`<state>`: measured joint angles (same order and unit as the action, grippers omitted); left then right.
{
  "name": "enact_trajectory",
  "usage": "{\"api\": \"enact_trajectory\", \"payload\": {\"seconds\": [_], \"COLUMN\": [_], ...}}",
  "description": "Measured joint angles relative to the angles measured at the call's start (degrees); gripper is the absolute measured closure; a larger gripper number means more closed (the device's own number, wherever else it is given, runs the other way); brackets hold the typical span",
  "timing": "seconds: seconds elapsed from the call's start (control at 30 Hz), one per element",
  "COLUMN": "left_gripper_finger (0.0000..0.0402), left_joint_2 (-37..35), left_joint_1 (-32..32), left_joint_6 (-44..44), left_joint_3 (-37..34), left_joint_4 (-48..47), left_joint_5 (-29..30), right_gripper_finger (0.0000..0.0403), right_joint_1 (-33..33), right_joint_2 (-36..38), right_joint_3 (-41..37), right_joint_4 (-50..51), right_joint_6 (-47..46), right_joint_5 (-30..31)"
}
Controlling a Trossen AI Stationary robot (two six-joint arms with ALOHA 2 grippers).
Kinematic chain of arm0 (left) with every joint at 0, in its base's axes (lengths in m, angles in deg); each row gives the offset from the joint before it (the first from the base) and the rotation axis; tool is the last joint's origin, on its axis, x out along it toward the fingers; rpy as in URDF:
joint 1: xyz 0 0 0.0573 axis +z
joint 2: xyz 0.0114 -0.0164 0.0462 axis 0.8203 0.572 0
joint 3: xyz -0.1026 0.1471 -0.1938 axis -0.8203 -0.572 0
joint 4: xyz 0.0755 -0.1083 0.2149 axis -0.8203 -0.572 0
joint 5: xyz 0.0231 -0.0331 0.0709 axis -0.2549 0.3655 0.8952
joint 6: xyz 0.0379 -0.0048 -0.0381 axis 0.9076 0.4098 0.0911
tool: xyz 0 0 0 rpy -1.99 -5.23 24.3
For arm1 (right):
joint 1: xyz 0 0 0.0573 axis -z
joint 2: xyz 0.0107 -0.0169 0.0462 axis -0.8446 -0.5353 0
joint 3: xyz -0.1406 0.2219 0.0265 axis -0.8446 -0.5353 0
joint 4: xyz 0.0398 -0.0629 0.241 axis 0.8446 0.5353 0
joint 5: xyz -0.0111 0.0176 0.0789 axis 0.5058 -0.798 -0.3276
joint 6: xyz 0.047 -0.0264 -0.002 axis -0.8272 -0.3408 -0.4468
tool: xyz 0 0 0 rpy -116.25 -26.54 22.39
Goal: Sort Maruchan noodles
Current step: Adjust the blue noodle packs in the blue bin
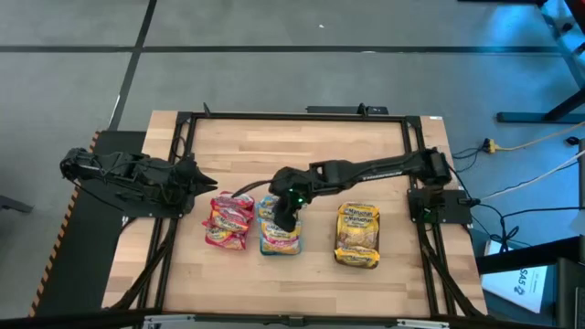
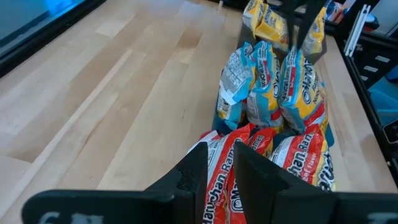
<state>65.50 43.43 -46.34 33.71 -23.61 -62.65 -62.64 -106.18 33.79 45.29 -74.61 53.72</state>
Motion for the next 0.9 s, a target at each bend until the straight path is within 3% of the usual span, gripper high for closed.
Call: {"api": "enact_trajectory", "payload": {"seconds": [0.37, 0.9], "left_gripper_finger": [0.0331, 0.0331], "left_joint_2": [0.00, -0.04], "left_joint_1": [0.00, 0.00], "left_joint_6": [0.02, 0.00], "left_joint_3": [0.00, 0.02], "left_joint_4": [-0.01, -0.20], "left_joint_5": [0.02, 0.02], "right_gripper_finger": [0.0377, 0.0377], "right_joint_1": [0.05, 0.53], "right_joint_2": [-4.64, -5.52], "right_joint_3": [0.00, 0.00], "right_joint_4": [-10.84, -1.52], "right_joint_6": [0.27, 0.16], "right_joint_5": [-3.96, 0.32]}}
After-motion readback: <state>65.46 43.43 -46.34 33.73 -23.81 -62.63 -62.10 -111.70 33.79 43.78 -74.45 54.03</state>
